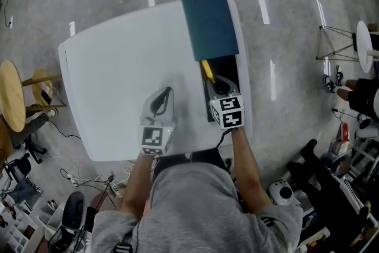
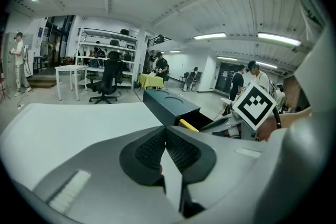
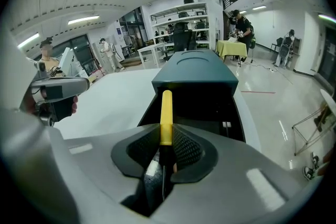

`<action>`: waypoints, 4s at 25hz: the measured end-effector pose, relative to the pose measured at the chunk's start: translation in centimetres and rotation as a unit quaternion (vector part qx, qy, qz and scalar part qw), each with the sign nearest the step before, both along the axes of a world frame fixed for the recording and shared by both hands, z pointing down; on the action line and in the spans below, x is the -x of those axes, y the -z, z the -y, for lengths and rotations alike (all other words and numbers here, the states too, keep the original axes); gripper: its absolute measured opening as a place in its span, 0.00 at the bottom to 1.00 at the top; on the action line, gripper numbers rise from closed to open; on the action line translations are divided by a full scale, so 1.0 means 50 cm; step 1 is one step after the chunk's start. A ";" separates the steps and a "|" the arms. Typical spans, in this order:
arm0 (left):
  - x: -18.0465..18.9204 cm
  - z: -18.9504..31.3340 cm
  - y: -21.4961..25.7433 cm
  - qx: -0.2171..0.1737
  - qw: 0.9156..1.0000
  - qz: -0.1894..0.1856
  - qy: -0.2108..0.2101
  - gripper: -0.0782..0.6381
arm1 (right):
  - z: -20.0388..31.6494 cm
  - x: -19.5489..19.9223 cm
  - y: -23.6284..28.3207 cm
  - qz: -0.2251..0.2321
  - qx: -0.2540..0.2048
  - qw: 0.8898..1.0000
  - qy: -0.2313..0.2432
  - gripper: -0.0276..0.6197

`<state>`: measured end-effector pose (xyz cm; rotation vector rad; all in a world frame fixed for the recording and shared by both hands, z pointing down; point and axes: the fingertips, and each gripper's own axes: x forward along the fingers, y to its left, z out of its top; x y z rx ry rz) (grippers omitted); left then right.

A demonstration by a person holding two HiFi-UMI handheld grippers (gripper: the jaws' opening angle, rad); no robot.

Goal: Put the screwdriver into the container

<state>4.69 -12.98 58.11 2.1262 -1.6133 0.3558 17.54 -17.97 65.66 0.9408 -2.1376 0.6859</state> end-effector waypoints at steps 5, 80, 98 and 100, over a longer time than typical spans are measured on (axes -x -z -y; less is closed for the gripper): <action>0.007 0.001 -0.017 0.012 1.000 -0.001 0.000 0.12 | 0.007 0.012 -0.021 -0.005 0.009 1.000 0.003 0.16; 0.086 -0.177 0.337 -0.159 0.986 0.039 0.031 0.12 | -0.224 0.165 0.459 0.149 -0.237 0.959 0.052 0.05; 0.086 -0.169 0.339 -0.159 0.986 0.037 0.028 0.12 | -0.222 0.168 0.458 0.146 -0.234 0.960 0.054 0.05; 0.087 -0.169 0.338 -0.159 0.986 0.038 0.028 0.12 | -0.222 0.169 0.457 0.145 -0.233 0.960 0.053 0.05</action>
